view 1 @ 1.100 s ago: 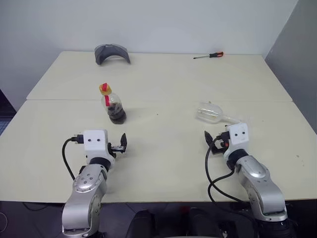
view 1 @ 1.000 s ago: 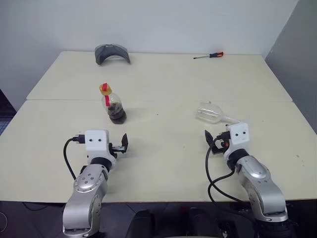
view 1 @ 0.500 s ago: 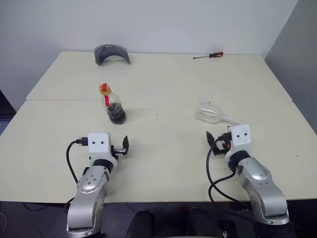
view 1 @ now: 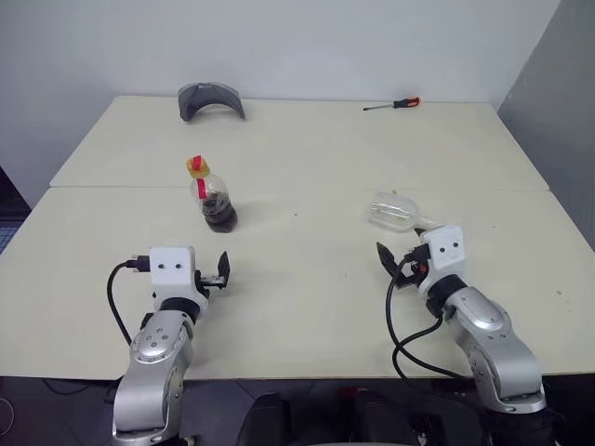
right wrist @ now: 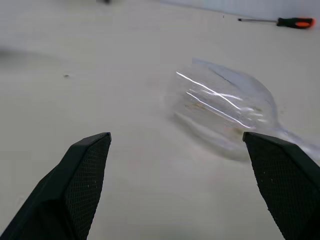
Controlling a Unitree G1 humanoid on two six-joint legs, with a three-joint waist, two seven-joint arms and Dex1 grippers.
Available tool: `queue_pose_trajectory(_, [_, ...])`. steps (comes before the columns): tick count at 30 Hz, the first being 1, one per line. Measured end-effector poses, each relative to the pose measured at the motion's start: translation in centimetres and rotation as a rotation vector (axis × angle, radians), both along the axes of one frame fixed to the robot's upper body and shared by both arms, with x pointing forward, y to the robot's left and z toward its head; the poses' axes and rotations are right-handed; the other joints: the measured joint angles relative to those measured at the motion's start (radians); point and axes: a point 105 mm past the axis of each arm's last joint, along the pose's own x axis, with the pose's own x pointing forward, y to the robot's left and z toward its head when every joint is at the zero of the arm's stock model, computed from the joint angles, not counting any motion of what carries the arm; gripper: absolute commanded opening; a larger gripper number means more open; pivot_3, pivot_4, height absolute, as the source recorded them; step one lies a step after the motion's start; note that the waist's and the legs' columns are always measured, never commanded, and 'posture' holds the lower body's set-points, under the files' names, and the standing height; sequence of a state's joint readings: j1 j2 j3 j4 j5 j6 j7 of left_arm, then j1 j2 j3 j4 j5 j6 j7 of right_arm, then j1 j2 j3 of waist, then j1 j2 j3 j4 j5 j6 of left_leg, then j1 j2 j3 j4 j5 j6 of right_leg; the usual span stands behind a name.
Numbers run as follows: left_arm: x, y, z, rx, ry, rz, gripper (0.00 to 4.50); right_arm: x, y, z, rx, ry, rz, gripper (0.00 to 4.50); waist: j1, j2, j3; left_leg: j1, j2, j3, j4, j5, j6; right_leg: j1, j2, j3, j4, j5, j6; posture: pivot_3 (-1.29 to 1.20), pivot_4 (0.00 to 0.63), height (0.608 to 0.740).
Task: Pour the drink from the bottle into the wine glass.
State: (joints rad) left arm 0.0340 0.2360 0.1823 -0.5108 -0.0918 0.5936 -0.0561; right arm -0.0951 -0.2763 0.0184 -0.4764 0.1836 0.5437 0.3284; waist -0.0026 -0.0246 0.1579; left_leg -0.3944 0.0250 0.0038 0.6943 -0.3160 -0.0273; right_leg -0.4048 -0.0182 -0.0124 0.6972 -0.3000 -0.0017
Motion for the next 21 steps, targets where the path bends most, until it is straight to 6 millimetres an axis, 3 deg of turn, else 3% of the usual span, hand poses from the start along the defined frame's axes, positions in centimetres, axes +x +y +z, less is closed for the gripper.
queue_pose_trajectory(4, [0.8, -0.2, 1.1, 0.052, -0.055, -0.022, 4.49, -0.8, 1.8, 2.4, 0.120, -0.027, 0.253, 4.50, 0.000, 0.000, 0.000, 0.000, 0.000, 0.000, 0.000, 0.000, 0.000, 0.000, 0.000, 0.000, 0.000, 0.000, 0.000, 0.00, 0.150, 0.740])
queue_pose_trajectory(9, [1.4, 0.2, 0.7, 0.066, -0.056, -0.002, 4.49, -3.2, 3.1, 4.8, 0.180, -0.007, 0.548, 4.50, 0.000, 0.000, 0.000, 0.000, 0.000, 0.000, 0.000, -0.001, 0.002, 0.000, 0.000, 0.000, 0.000, 0.000, 0.000, 0.00, 0.150, 0.740])
queue_pose_trajectory(21, [4.1, 0.0, 2.2, 0.112, -0.136, 0.015, 4.49, -3.7, 5.1, 5.8, 0.213, 0.003, 0.668, 4.50, 0.001, 0.000, 0.000, 0.000, 0.000, 0.000, 0.001, -0.001, 0.001, 0.000, 0.000, -0.001, 0.000, 0.000, 0.000, 0.00, 0.150, 0.740])
